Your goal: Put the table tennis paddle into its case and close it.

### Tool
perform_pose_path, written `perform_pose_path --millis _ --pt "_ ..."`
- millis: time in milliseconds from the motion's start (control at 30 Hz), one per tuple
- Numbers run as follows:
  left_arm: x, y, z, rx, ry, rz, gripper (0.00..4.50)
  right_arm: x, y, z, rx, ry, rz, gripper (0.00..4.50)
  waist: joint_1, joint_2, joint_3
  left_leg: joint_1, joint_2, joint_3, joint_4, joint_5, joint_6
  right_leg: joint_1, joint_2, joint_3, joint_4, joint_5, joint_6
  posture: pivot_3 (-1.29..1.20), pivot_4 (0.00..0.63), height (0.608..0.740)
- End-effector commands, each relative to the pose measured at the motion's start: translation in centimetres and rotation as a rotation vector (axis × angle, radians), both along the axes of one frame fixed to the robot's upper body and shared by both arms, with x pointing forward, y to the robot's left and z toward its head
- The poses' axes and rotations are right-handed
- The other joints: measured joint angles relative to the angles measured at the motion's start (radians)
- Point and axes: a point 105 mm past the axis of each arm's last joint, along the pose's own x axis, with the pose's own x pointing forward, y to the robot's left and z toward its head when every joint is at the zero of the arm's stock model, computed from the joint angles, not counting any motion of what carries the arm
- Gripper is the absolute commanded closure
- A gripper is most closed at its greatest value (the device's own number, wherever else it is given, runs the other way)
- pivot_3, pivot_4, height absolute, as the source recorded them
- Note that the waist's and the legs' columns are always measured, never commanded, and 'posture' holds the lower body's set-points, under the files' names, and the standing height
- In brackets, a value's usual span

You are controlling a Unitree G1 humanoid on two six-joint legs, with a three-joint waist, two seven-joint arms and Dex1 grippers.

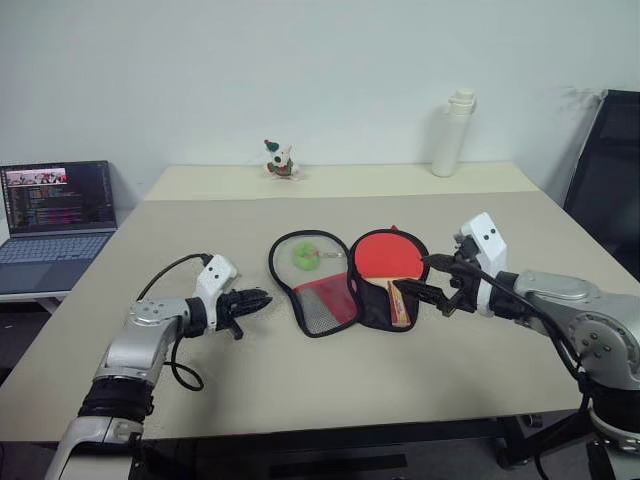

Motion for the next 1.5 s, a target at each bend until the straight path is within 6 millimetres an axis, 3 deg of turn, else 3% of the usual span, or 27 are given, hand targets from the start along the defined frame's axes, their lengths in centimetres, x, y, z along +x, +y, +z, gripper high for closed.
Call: perform_pose_path --millis 33,167,500,700,800,867,1133,1300,1500 --pt "1.2 0.2 0.6 0.051 -0.045 0.019 4.45 -1.1 0.3 1.0 -0.014 -0.059 0.055 0.00 0.001 0.000 0.000 0.000 0.000 0.000 0.000 0.000 0.000 0.000 0.000 0.000 0.000 0.000 0.000 0.00 0.150 0.740" --pt "3.2 -0.2 -0.3 0.085 -0.063 0.089 4.45 -1.8 0.1 0.6 -0.042 -0.049 0.091 0.00 0.003 -0.001 0.000 0.000 -0.001 0.000 0.000 0.000 0.000 0.000 -0.001 0.000 0.000 0.000 0.000 0.00 0.150 0.740" --pt "5.6 -6.3 -0.9 -0.005 -0.082 0.013 4.45 -1.9 -0.5 0.2 -0.059 -0.045 0.072 0.00 0.012 -0.002 0.000 0.000 -0.002 0.000 0.002 0.000 0.000 0.001 -0.001 0.000 -0.001 0.001 0.002 0.00 0.150 0.740" --pt "6.8 -9.8 2.6 -0.052 -0.166 -0.080 4.45 -2.0 -2.0 0.0 -0.070 -0.038 0.021 0.00 0.015 -0.003 0.001 -0.002 -0.002 0.001 0.002 0.000 0.000 0.001 -0.001 -0.001 -0.001 0.001 0.002 0.00 0.150 0.740" --pt "7.0 -14.4 6.4 -0.048 -0.265 -0.220 4.45 -2.0 -3.3 0.3 -0.062 -0.032 -0.028 0.00 0.022 -0.004 0.001 -0.003 -0.002 0.001 0.002 0.000 0.000 0.001 -0.001 -0.002 -0.002 0.001 0.002 0.00 0.150 0.740" --pt "7.0 -16.8 7.7 -0.038 -0.293 -0.268 4.45 -2.0 -3.6 0.6 -0.050 -0.036 -0.038 0.00 0.030 -0.004 0.001 -0.005 -0.003 0.001 0.003 0.000 0.000 0.001 -0.001 -0.003 -0.003 0.002 0.003 0.00 0.150 0.740" --pt "6.1 -22.8 8.1 -0.062 -0.280 -0.351 4.45 -2.1 -3.8 0.5 -0.046 -0.033 -0.076 0.00 0.018 -0.003 0.001 -0.007 -0.003 0.002 0.002 -0.001 0.003 0.001 0.000 -0.001 -0.011 0.004 0.005 0.00 0.150 0.740" --pt "6.1 -22.8 8.1 -0.080 -0.281 -0.354 4.45 -1.6 -4.6 -0.2 -0.039 -0.017 -0.147 0.00 0.018 -0.003 0.001 -0.013 -0.003 0.002 0.002 -0.001 0.002 -0.006 0.000 -0.001 -0.010 0.006 0.002 0.00 0.150 0.740" --pt "6.1 -18.5 8.4 -0.156 -0.269 -0.367 4.45 1.5 -5.3 -2.7 0.065 0.061 -0.280 0.00 0.008 -0.003 0.001 -0.013 -0.003 0.002 0.003 -0.001 0.002 -0.007 0.001 -0.001 -0.009 0.006 0.001 0.00 0.150 0.740"
